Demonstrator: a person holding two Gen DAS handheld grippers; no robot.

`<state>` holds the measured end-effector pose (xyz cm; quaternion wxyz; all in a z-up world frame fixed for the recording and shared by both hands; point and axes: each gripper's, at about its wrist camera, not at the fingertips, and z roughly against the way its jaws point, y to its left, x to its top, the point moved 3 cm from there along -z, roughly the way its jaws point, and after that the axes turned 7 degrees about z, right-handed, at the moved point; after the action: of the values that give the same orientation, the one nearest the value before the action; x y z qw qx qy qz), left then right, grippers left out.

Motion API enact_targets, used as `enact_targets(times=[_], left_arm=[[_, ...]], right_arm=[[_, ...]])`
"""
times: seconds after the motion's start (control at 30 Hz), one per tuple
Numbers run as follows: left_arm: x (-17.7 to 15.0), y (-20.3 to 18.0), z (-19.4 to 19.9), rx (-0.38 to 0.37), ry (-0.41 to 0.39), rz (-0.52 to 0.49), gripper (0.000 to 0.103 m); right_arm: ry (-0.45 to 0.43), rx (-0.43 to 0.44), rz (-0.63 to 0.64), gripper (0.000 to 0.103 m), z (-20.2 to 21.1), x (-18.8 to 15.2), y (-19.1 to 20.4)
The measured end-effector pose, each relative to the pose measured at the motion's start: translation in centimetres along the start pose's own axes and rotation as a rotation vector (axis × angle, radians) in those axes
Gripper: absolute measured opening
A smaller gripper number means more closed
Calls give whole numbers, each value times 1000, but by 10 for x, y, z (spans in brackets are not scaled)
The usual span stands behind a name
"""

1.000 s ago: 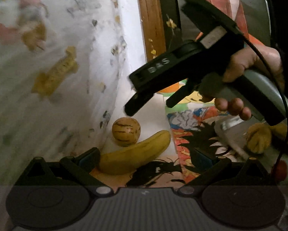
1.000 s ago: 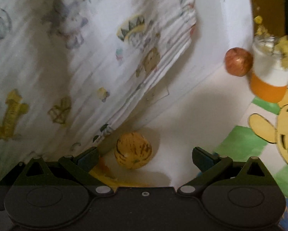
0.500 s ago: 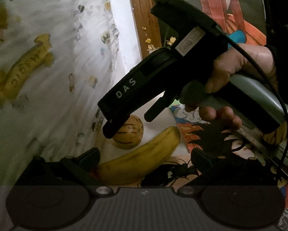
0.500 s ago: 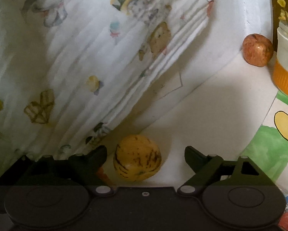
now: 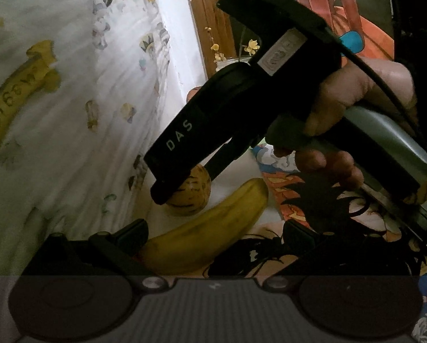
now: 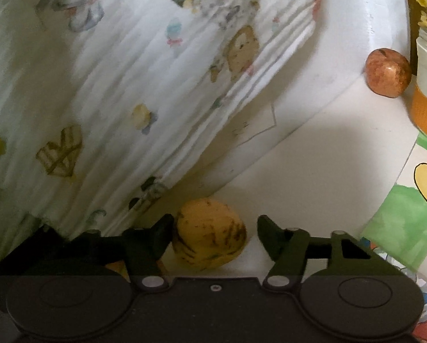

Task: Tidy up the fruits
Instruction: 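Grasp the striped melon with the right tool while the left tool reaches the banana, then grasp the banana stem end with the left tool while the right tool lifts the melon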

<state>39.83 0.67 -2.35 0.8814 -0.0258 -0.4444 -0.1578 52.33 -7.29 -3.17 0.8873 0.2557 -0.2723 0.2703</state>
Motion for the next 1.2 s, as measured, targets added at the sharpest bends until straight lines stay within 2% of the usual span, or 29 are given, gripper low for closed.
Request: enact_targets(times=[0.17,0.43,0.73,0.93,1.07,1.17,1.2], left_arm=[[2,-2,-5,7,41,-26,102],[11,0,-13,-21,92,-25,100],[15,-4,-27,-43,141,-62,92],[19,1,-25,-16,152,-50,75],[19,2,-21,-11,166,-49,72],[21,0,-19,-17,185,-64,56],[23,-1,-20,-15,196,-65,55]], right_arm=[[-12,-30,-1,56,4,-1,-2],[-17,-80,-66,56,19,-6,-29],[-25,-66,-121,56,27,-11,-51],[-30,-76,-134,56,26,-12,-47],[-30,-89,-139,56,29,-13,-45],[-34,-104,-141,56,35,-13,-44],[-36,-109,-143,55,36,-13,-44]])
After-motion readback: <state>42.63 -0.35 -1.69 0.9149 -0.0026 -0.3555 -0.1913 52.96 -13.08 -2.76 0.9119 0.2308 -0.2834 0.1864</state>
